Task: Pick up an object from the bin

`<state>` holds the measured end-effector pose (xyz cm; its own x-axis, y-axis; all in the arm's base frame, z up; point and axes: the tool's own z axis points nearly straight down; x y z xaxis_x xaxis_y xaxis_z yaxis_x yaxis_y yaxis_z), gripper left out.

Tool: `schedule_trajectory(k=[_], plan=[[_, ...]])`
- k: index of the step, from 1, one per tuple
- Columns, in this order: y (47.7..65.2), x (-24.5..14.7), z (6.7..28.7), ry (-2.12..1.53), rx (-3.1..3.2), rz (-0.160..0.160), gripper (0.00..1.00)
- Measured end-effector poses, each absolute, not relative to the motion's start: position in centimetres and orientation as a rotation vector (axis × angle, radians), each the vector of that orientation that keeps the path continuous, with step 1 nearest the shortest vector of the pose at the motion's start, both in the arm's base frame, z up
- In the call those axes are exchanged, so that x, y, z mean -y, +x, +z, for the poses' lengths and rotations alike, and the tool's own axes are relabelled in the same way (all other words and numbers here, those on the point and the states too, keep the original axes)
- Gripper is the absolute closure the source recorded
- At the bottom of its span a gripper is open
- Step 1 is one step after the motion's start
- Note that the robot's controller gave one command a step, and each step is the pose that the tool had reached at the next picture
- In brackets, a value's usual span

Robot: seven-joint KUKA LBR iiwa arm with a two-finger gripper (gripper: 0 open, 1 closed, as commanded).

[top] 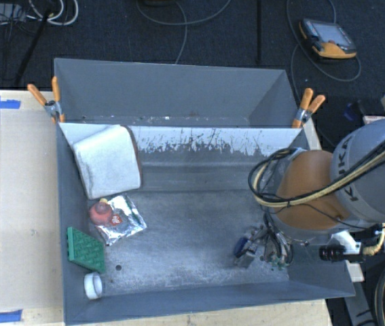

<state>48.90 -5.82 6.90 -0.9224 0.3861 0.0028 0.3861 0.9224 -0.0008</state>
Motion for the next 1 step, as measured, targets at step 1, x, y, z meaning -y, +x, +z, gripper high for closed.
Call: schedule_trajectory(k=[1], plan=[[50.94, 7.66, 25.31, -0.541, 3.104, 0.000, 1.00]])
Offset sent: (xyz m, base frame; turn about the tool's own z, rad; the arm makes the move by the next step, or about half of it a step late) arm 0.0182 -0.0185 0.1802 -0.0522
